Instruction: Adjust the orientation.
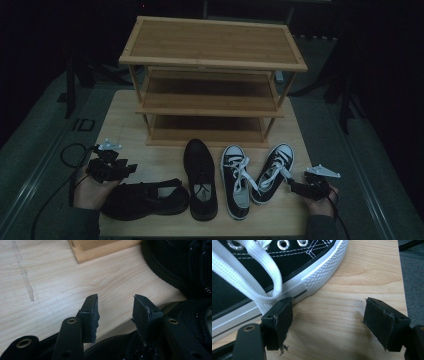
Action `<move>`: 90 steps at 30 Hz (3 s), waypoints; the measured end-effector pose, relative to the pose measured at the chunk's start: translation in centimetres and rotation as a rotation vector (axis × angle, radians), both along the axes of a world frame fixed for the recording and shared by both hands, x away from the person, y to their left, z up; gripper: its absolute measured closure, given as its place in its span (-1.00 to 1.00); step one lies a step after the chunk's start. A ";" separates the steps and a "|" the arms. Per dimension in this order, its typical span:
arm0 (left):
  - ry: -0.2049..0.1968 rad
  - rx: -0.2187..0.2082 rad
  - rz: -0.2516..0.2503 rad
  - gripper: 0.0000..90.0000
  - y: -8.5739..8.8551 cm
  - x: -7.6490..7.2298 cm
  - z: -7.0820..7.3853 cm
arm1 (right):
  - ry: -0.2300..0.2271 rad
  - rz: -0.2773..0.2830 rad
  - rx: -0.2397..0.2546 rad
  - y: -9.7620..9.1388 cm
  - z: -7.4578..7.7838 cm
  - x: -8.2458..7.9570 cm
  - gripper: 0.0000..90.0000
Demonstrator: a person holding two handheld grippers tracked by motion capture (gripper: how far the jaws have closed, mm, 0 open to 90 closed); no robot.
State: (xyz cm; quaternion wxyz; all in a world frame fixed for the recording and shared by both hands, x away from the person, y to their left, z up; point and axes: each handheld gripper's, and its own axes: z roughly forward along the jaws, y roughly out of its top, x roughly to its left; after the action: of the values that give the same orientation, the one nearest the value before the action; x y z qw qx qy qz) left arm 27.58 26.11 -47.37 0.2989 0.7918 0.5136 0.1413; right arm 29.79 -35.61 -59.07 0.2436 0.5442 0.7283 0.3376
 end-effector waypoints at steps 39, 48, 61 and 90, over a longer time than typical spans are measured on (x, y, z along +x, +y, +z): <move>0.066 -0.019 0.034 0.43 1.3 -2.7 -1.1 | 0.000 0.000 0.000 0.0 0.0 0.0 -0.49; 0.106 -0.027 0.037 0.53 1.6 -2.7 -1.8 | 0.000 0.000 0.000 0.0 0.0 0.0 -0.49; 0.133 -0.052 0.037 0.98 1.6 -2.2 -1.6 | 0.000 0.001 0.000 0.0 0.0 0.0 -0.49; 0.046 0.011 -0.059 0.99 -3.9 6.6 -0.1 | -0.001 0.004 0.000 0.0 0.0 0.0 -0.49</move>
State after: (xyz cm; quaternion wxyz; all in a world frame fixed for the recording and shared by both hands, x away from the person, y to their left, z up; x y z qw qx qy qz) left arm 34.18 22.26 -47.47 0.2866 0.8113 0.4959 0.1171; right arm 29.82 -35.65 -59.07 0.2432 0.5429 0.7291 0.3384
